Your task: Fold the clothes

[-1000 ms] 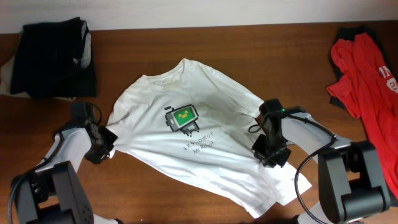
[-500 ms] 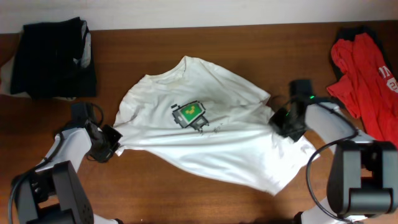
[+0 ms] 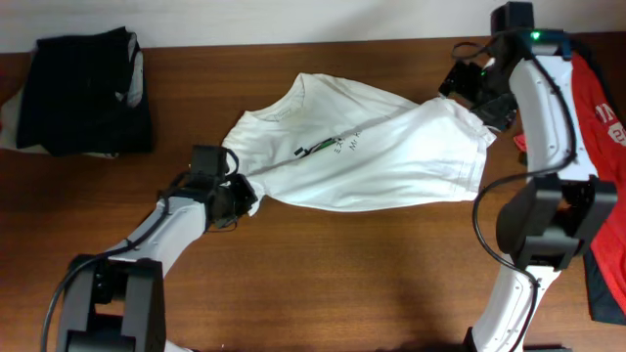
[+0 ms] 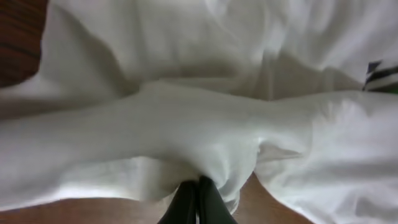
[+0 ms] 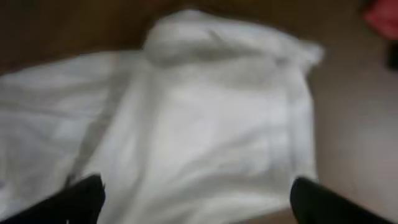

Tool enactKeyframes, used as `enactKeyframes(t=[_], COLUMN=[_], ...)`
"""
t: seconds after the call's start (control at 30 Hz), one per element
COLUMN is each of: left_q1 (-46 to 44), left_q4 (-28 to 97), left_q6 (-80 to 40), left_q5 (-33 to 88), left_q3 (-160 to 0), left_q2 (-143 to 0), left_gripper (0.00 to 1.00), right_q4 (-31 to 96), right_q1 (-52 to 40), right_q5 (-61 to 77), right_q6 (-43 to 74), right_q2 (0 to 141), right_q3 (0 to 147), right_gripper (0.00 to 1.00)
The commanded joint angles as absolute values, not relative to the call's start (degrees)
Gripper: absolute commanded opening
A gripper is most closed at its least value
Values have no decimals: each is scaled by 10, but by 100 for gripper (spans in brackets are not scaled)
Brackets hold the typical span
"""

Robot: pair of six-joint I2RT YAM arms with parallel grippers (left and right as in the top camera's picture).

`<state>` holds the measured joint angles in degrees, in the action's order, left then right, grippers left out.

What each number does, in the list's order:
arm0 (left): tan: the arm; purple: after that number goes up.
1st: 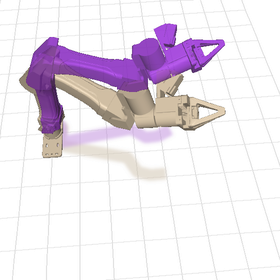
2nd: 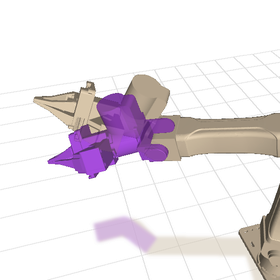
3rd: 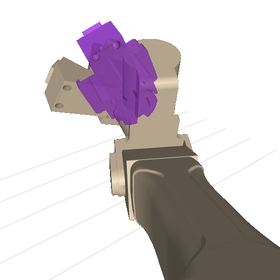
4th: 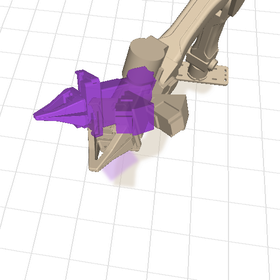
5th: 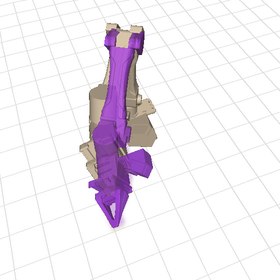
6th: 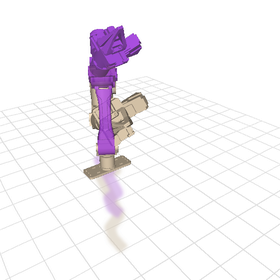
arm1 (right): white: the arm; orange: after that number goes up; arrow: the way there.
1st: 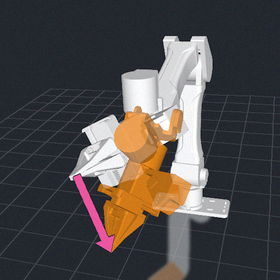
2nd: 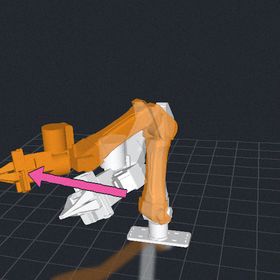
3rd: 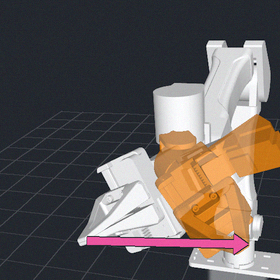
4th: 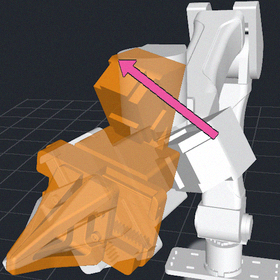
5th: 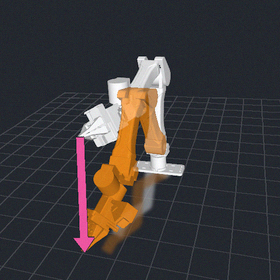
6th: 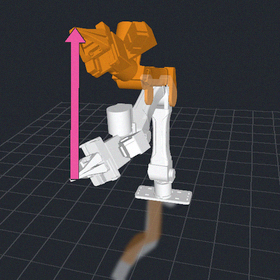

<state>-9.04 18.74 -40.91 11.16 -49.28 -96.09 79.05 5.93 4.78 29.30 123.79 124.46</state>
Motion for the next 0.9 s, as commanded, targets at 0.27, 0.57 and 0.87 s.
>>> enactKeyframes(t=[0.27,0.57,0.87], left_q1=[-92,-88,-88], left_q4=[218,242,262], left_q6=[-426,-426,-426], left_q5=[10,11,10], left_q3=[-491,-491,-491], left_q2=[-965,-965,-965], left_gripper=[1,1,1], right_q4=[974,768,692], right_q1=[64,64,64], right_q5=[8,-4,2], right_q6=[315,466,446], right_q2=[1106,756,774], right_q3=[1202,671,545], right_gripper=[99,98,88])
